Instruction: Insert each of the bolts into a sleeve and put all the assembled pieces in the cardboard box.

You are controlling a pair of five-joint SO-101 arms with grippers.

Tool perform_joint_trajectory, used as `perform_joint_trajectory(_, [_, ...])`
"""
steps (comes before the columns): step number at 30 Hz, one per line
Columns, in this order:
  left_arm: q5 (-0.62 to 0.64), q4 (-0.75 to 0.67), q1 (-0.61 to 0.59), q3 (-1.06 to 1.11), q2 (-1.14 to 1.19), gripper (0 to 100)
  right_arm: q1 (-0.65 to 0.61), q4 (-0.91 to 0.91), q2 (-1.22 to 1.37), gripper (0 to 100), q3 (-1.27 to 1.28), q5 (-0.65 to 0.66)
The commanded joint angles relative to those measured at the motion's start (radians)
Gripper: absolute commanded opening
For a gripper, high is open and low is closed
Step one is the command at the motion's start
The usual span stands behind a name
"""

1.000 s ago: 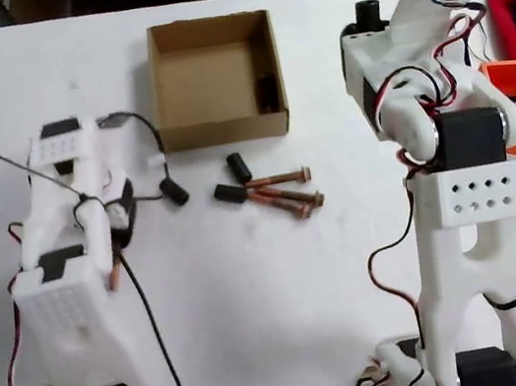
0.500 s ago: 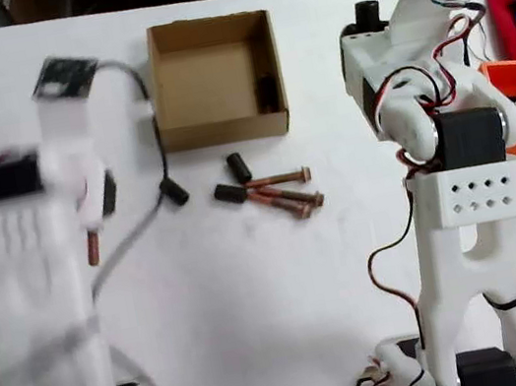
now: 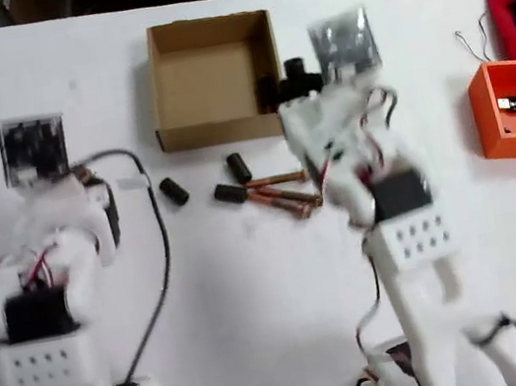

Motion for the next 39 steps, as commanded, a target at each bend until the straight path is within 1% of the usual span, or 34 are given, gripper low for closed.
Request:
perform_joint_trajectory(1, [0.061,-0.021,0.025,-0.231,0.114,3,-0.048,-0.211,-0.188,2.2,0.192,-0.008])
perform_joint_trajectory(4, [0.161,0.0,0.08,-0.384,0.178,3,-0.097,-0.328,-0.255,2.2,0.292,-0.008])
perform_joint_trajectory(8, [0.242,0.006,0.226,-0.481,0.213,3,-0.139,-0.343,-0.282,2.2,0.319,-0.008])
perform_joint_trajectory(12, [0.279,-0.069,0.377,-0.521,0.221,3,-0.142,-0.343,-0.289,2.2,0.342,-0.005])
perform_joint_trajectory(15, [0.279,-0.146,0.442,-0.521,0.218,3,-0.136,-0.343,-0.291,2.2,0.382,0.0])
perform_joint_trajectory(21, [0.284,-0.17,0.457,-0.521,0.224,3,-0.142,-0.351,-0.291,2.2,0.405,-0.008])
perform_joint_trajectory(26, [0.285,-0.244,0.457,-0.521,0.249,3,-0.143,-0.404,-0.292,2.2,0.402,-0.008])
perform_joint_trajectory(32, [0.287,-0.199,0.468,-0.598,0.281,3,-0.143,-0.407,-0.292,2.2,0.368,-0.008])
perform_joint_trajectory(39, [0.287,-0.216,0.503,-0.608,0.315,3,-0.143,-0.407,-0.289,2.2,0.368,-0.008])
